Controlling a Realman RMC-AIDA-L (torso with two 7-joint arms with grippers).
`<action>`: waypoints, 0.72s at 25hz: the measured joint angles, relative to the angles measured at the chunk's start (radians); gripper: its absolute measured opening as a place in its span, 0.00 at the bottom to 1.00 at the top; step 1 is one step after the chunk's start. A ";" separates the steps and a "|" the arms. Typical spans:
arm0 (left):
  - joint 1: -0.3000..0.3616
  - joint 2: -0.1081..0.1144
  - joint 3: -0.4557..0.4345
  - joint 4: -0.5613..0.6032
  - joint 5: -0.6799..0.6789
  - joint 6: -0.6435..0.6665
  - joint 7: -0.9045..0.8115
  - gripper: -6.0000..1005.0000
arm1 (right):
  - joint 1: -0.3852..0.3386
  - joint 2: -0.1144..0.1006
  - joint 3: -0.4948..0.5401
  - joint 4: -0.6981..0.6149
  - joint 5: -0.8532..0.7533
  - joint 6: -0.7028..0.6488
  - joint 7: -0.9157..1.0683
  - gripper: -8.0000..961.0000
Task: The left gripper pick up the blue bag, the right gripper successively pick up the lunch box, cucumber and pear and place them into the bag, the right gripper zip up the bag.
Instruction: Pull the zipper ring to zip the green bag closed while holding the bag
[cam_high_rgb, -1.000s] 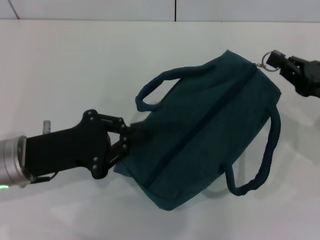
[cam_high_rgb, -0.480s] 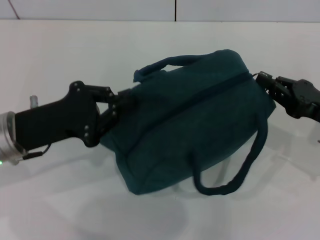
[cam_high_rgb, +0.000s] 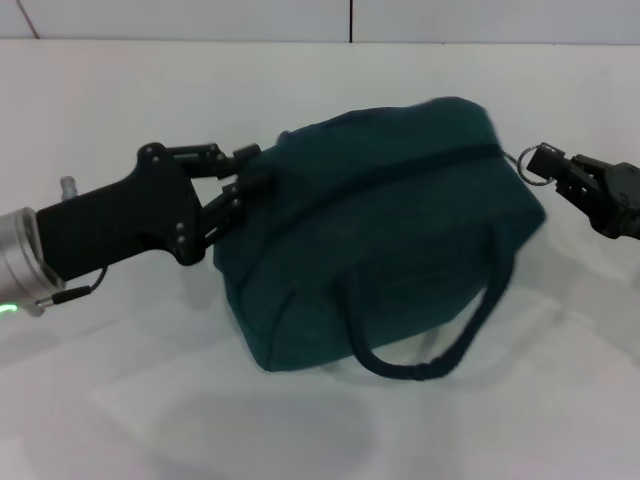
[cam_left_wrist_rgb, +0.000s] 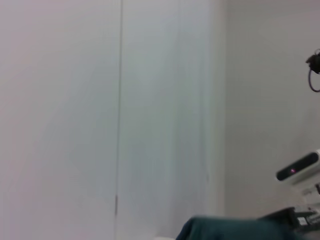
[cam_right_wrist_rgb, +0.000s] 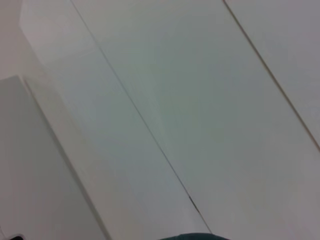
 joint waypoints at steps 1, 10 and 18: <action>0.000 0.000 -0.008 0.000 -0.001 0.000 -0.001 0.12 | -0.001 0.000 0.003 0.000 -0.001 0.003 0.000 0.02; -0.001 -0.002 -0.050 0.081 0.010 0.007 -0.143 0.35 | -0.001 0.000 0.005 0.000 -0.005 0.009 -0.009 0.02; -0.038 -0.049 -0.048 0.296 0.163 0.004 -0.415 0.70 | -0.001 0.002 0.006 0.000 -0.005 0.009 -0.012 0.02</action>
